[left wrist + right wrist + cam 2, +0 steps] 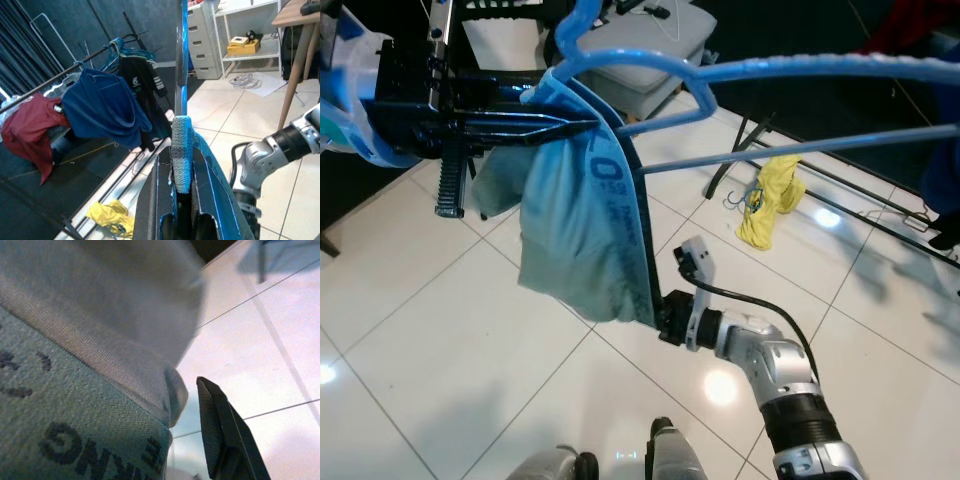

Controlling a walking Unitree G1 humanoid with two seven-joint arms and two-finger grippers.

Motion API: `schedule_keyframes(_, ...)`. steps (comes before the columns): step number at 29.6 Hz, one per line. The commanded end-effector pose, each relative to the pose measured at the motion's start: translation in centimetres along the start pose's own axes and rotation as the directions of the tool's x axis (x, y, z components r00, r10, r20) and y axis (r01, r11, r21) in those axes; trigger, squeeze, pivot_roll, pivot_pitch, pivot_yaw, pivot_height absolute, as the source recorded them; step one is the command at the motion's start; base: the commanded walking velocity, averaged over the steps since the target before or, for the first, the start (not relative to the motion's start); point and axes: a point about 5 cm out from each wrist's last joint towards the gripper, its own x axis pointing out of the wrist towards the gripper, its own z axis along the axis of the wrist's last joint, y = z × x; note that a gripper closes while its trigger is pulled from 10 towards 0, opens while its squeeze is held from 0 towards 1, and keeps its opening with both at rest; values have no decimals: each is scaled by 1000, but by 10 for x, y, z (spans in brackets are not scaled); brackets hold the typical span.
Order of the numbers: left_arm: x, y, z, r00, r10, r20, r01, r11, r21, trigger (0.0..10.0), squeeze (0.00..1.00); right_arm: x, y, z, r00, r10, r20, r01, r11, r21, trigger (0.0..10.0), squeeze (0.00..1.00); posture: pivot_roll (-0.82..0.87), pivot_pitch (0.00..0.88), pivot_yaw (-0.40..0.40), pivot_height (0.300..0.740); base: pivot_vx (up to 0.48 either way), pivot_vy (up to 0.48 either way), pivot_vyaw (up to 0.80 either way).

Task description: Hang hanger

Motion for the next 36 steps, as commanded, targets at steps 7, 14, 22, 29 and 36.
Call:
schedule_keyframes(7,-21,-1,-25,993,0,-117,-3,1000,-21,10000,0,-44,-32,12,954,-287,83,290,957,-24,10000,0,50,142,122,740,0,0,0)
schedule_keyframes(14,-24,-6,-30,989,-13,-145,9,1000,-28,10000,0,-49,-38,43,923,-344,174,364,925,-105,0,0,49,139,110,740,0,0,0)
schedule_keyframes(22,-23,-9,-35,988,-14,-154,9,1000,-30,10000,0,-46,-35,56,913,-349,210,384,909,-160,0,0,43,140,104,740,0,0,0)
schedule_keyframes(29,-24,-10,-38,986,-17,-164,12,1000,-29,10000,0,-49,-35,58,909,-357,214,396,900,-180,0,0,41,140,103,740,0,0,0)
schedule_keyframes(36,-32,-12,-50,971,-17,-238,13,1000,-15,10000,0,-63,-37,70,882,-402,245,454,864,-216,0,0,34,133,104,740,0,0,0)
